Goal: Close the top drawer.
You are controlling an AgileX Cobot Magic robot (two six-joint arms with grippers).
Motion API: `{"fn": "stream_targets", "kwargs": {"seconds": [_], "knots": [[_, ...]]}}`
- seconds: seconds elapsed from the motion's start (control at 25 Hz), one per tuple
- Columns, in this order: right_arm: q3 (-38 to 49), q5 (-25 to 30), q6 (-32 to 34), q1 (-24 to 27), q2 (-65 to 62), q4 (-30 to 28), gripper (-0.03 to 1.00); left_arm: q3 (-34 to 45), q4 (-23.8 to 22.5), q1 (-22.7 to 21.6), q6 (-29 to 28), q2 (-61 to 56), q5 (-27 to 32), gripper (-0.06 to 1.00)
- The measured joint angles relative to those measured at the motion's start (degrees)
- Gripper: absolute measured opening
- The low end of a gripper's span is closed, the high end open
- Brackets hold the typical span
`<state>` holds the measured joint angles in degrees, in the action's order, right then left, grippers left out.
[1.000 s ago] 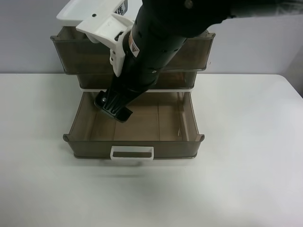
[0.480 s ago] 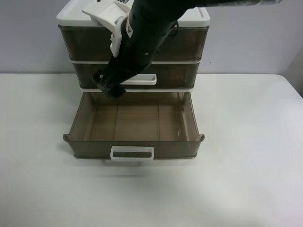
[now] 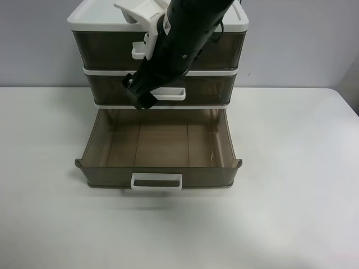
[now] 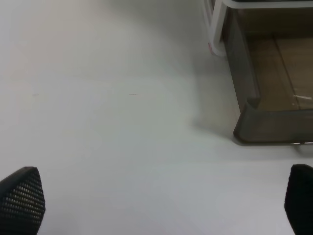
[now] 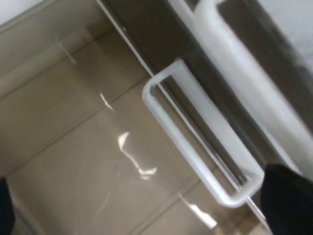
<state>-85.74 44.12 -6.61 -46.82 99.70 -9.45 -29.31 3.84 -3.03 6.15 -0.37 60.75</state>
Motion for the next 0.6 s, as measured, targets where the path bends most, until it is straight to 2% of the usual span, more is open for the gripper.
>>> {"fn": "stream_targets", "kwargs": {"seconds": [0.2,0.4,0.48,0.6], "knots": [[-0.7,8.5,-2.3,-1.2,-9.8,3.8,0.99,0.0,0.0,0.0,0.0,0.0,0.0,0.99],[-0.8,22.9,-2.4,-1.4,-17.4,5.7,0.99,0.0,0.0,0.0,0.0,0.0,0.0,0.99],[-0.5,25.0,-2.4,-1.4,-19.8,5.7,0.99,0.0,0.0,0.0,0.0,0.0,0.0,0.99],[3.4,25.1,-2.4,-1.4,-25.1,5.6,0.99,0.0,0.0,0.0,0.0,0.0,0.0,0.99]]}}
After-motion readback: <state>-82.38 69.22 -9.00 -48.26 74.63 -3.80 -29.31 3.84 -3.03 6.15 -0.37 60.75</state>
